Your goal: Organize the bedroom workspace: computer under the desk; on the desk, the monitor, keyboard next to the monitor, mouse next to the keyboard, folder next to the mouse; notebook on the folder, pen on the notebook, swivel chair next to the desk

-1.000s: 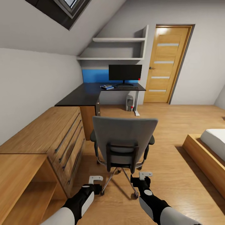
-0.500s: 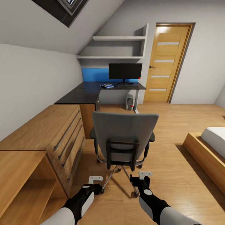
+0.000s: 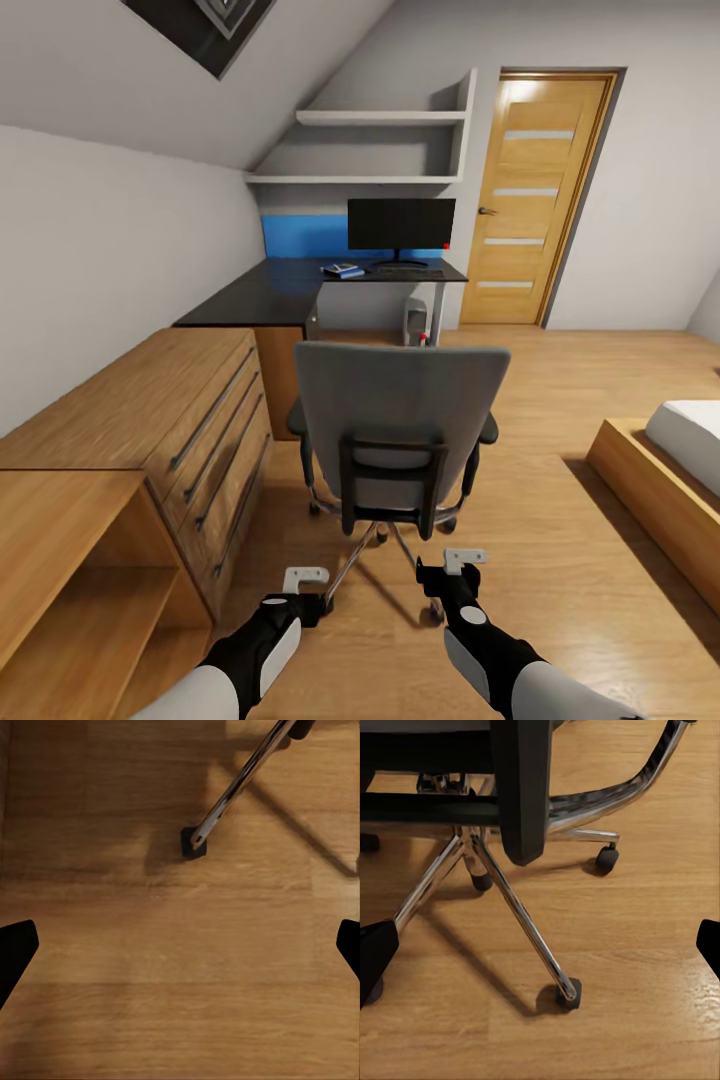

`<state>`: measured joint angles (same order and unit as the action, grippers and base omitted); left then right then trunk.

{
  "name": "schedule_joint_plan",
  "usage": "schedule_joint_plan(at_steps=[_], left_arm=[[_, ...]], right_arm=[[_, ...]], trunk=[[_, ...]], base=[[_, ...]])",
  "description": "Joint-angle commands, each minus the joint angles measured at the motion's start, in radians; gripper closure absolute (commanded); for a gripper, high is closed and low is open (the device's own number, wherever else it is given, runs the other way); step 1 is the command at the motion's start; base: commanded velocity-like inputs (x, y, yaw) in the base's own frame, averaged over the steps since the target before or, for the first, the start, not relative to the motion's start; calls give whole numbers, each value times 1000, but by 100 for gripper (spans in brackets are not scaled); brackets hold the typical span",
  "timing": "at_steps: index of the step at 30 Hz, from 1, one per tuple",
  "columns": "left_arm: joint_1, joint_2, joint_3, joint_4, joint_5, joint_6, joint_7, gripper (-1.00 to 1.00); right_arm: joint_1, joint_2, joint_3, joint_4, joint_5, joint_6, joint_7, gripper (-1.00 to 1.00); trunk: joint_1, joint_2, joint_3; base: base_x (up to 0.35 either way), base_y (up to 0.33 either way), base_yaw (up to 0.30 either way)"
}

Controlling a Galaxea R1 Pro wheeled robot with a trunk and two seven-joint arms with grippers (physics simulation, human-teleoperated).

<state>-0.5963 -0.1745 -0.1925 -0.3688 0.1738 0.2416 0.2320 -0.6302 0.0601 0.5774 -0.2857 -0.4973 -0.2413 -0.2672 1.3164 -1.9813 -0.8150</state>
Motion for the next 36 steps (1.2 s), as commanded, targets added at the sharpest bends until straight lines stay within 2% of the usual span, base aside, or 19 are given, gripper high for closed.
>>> schedule_joint_plan(at_steps=[1, 8, 12, 13, 14, 16, 18, 22, 28, 32, 33, 34, 36], left_arm=[[0, 0, -5, -1, 10, 4, 9, -100], [0, 0, -8, -2, 10, 4, 8, -100], [-1, 0, -15, -40, 10, 9, 9, -100], [-1, 0, -17, -97, 11, 19, 11, -100], [-1, 0, -18, -118, 11, 26, 12, -100], [-2, 0, -19, -184, 11, 83, 12, -100], [-2, 0, -20, -212, 11, 133, 11, -100], [-2, 0, -20, -228, 11, 165, 10, -100], [-2, 0, -19, -217, 12, 179, 8, -100], [-2, 0, -20, -170, 11, 142, 7, -100], [-2, 0, -23, -153, 11, 106, 7, -100], [-2, 0, -37, -129, 10, 20, 7, -100], [-2, 0, -46, -124, 10, -6, 7, -100]], right_arm=[[-1, 0, 9, 0, -9, -4, -5, -100], [0, -1, 9, -3, -7, -6, -7, -100], [0, -2, 9, -12, -5, -21, -12, -100], [0, -2, 8, -20, -5, -29, -13, -100], [0, -2, 8, -24, -5, -31, -14, -100], [0, -3, 7, -44, -6, -35, -15, -100], [0, -3, 6, -59, -7, -36, -16, -100], [1, -3, 6, -92, -8, -37, -17, -100], [11, -4, 6, -142, -6, -37, -20, -100], [17, -10, 6, -158, -6, -38, -24, -100], [18, -13, 6, -162, -6, -38, -24, -100], [19, -21, 6, -166, -7, -39, -25, -100], [19, -23, 6, -167, -7, -40, -26, -100]], trunk=[[4, -8, -4], [31, -57, -26], [46, -85, -39], [50, -92, -42], [54, -99, -45], [61, -113, -51], [69, -127, -57], [84, -155, -70], [107, -197, -88], [123, -225, -98], [126, -232, -101], [130, -239, -104], [134, -246, -107]], base=[[0, 0, 0], [0, 0, 0], [0, 0, 0], [0, 0, 0], [0, 0, 0], [0, 0, 0], [0, 0, 0], [0, 0, 0], [0, 0, -74], [0, 0, -193], [0, 0, -217], [0, 0, -91], [0, 0, -60]])
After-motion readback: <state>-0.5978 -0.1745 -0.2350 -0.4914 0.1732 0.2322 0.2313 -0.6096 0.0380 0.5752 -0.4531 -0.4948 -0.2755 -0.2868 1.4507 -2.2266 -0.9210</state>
